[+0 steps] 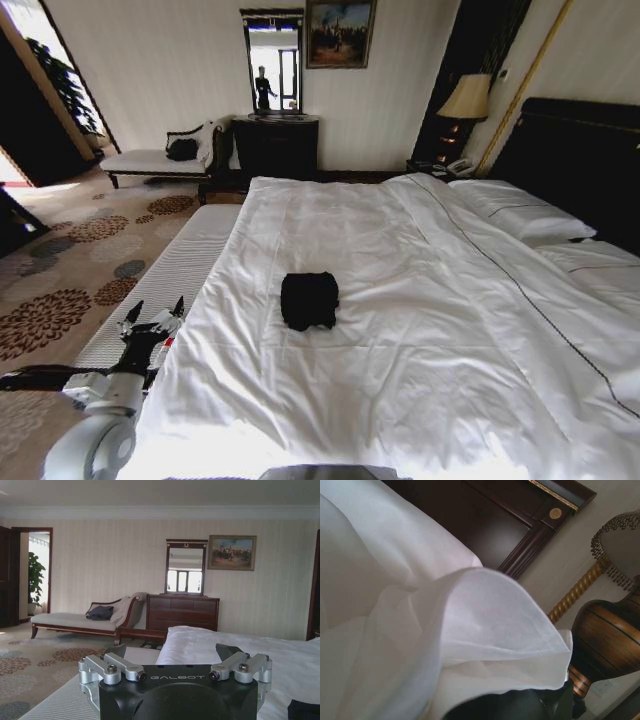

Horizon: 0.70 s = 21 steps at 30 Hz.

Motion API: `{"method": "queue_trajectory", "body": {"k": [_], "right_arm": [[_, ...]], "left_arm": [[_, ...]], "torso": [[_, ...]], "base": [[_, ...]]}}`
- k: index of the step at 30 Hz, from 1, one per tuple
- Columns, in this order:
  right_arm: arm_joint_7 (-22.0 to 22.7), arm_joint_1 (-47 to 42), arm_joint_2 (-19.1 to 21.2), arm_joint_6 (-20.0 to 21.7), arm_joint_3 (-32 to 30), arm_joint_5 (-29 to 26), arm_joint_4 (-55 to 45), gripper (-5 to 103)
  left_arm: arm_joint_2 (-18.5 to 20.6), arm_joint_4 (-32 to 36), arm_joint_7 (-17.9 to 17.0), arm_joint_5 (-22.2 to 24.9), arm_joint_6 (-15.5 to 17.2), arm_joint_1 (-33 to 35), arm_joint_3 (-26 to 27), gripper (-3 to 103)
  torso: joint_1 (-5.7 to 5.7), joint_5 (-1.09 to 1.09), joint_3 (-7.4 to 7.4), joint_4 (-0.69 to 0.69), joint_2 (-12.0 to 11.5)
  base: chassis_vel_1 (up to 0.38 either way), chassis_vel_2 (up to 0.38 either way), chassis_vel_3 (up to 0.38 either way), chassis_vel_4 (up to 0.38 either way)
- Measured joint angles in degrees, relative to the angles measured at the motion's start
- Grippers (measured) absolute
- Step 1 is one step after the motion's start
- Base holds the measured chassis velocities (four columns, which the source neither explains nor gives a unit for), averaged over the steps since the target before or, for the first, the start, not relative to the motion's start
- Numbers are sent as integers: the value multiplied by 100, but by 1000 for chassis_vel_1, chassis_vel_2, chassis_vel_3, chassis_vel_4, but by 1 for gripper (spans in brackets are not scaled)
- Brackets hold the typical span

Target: Fold the clothes on the bed.

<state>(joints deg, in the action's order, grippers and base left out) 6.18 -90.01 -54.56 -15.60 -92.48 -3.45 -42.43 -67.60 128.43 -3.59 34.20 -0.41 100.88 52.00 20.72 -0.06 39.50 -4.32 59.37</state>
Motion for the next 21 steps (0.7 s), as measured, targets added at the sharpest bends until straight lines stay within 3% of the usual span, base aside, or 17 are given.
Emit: {"method": "queue_trajectory", "body": {"k": [6, 7, 8, 11, 13, 15, 17, 21], "right_arm": [[29, 111, -45, 16, 117, 22, 116, 1], [63, 99, -93, 56, 127, -25, 97, 12], [69, 75, -123, 70, 133, -70, 53, 12], [73, 10, -152, 87, 135, -142, -32, 22], [51, -83, -195, 101, 129, -261, -177, 33], [39, -110, -208, 103, 124, -311, -233, 33], [7, -176, -251, 97, 94, -446, -394, 44], [-79, -286, -310, 91, 68, -607, -654, 60]], "left_arm": [[-21, 25, 5, -4, -9, 26, 16, 100], [-20, 26, 6, 7, -13, 42, 42, 100], [-16, 27, 8, 18, -19, 52, 59, 100], [-9, 28, 14, 33, -34, 72, 83, 100], [-4, 28, 17, 43, -43, 88, 95, 100], [-4, 27, 17, 43, -44, 88, 95, 100], [-7, 31, 17, 43, -44, 77, 88, 100], [-9, 34, 17, 38, -44, 69, 74, 100]], "torso": [[-1, -1, 0, -5, 0], [-1, -2, 0, -22, 0], [-1, 1, 0, -28, 0], [-2, -2, 0, -26, 1], [-3, 1, -1, -14, 1], [-3, 1, -1, -9, 2], [-3, 2, 0, 2, 1], [-1, 2, 0, -3, 0]], "base": [[0, 0, 0, 0], [0, 0, 0, 0], [-53, -28, -8, -56], [-52, -61, -67, -54], [1, -24, -28, -7], [0, 0, 0, 0], [0, 0, 0, 0], [0, 0, 0, 0]]}}
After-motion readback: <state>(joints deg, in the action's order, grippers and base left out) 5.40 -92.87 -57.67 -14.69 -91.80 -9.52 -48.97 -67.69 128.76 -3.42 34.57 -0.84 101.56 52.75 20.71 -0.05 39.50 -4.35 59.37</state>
